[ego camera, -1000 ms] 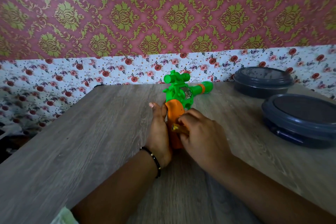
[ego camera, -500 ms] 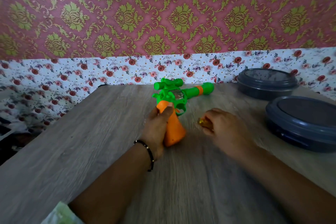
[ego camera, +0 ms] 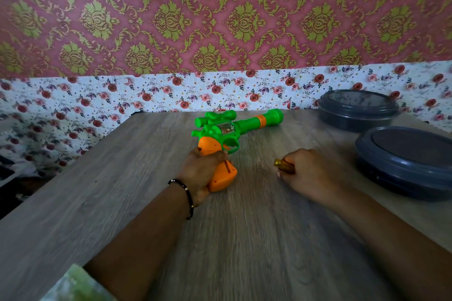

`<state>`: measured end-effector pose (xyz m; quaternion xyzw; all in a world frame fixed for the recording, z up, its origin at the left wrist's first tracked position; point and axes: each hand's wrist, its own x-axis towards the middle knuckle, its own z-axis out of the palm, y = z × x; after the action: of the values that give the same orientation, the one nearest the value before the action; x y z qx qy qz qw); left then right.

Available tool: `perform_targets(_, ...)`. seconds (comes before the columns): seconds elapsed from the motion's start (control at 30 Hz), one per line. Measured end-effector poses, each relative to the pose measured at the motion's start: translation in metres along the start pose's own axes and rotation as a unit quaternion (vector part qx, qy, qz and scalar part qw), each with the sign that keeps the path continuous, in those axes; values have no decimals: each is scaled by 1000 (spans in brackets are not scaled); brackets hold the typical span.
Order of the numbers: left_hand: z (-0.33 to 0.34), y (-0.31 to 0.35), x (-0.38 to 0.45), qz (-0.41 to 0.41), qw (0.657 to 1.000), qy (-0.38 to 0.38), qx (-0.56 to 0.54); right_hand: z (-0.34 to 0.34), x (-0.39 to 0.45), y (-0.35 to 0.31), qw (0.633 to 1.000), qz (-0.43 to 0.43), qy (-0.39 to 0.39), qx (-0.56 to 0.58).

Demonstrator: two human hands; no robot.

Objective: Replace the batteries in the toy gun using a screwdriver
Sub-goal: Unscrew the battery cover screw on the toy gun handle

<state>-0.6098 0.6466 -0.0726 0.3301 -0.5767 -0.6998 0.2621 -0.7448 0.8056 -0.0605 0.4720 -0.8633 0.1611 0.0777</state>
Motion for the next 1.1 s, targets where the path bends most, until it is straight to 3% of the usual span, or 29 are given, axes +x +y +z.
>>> perform_targets(0.1, 0, 0, 0, -2, 1000, -10, -12, -3, -3, -6, 997, 0, 68, 35)
perform_targets(0.2, 6, -2, 0, 19, 999, 12, -39, -1, -9, -25, 985, -52, 137, 87)
perform_targets(0.3, 10, -4, 1, 29, 998, 32, -55, 4, -16, -51, 981, -103, 128, 107)
perform_targets(0.5, 20, -1, -9, -7, 991, -65, -119, 9, -23, -76, 982, -55, 134, 124)
perform_targets(0.8, 31, -5, -15, 50, 985, -111, -121, 1, -22, -72, 970, 68, 48, 230)
perform_targets(1.0, 30, -6, -15, 84, 978, -166, -97, -2, -21, -74, 959, 88, 7, 270)
perform_targets(1.1, 30, -4, -12, 97, 973, -179, -109, -2, -22, -76, 933, 59, -23, 355)
